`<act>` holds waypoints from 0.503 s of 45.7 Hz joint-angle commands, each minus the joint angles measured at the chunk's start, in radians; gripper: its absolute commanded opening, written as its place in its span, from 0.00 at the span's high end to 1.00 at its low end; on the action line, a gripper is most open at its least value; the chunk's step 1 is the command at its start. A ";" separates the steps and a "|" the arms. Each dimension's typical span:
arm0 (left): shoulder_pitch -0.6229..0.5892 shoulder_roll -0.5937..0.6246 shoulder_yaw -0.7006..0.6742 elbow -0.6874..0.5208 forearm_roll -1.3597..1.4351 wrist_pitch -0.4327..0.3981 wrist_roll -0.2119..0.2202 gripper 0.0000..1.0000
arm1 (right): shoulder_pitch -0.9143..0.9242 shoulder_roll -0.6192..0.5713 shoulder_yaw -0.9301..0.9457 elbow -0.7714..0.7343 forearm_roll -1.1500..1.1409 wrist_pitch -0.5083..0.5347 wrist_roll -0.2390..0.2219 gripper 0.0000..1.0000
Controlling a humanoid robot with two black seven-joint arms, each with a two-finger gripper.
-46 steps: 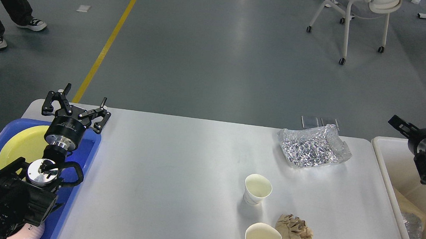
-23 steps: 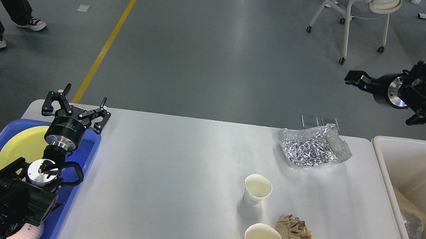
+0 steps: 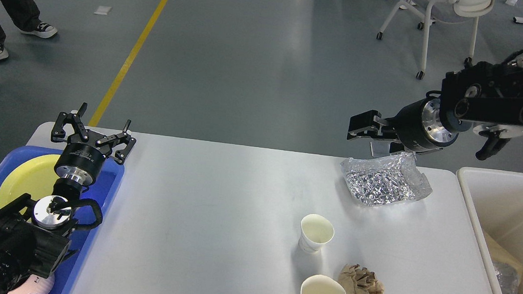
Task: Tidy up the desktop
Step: 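Raise the right gripper and bring it over the remaining foil, then lower the right gripper and grasp the crumpled foil ball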
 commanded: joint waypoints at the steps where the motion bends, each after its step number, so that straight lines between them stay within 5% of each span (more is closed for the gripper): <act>1: 0.000 0.000 0.000 0.000 0.000 0.000 0.000 0.00 | 0.025 0.007 0.003 0.062 -0.001 0.011 0.003 0.00; 13: 0.000 0.000 0.000 0.000 0.001 0.000 0.000 0.00 | -0.005 0.003 -0.003 0.031 -0.005 0.009 0.000 0.00; 23: 0.000 0.000 0.000 -0.002 0.001 0.000 0.000 0.00 | -0.268 -0.007 0.006 -0.266 0.002 -0.083 -0.005 0.00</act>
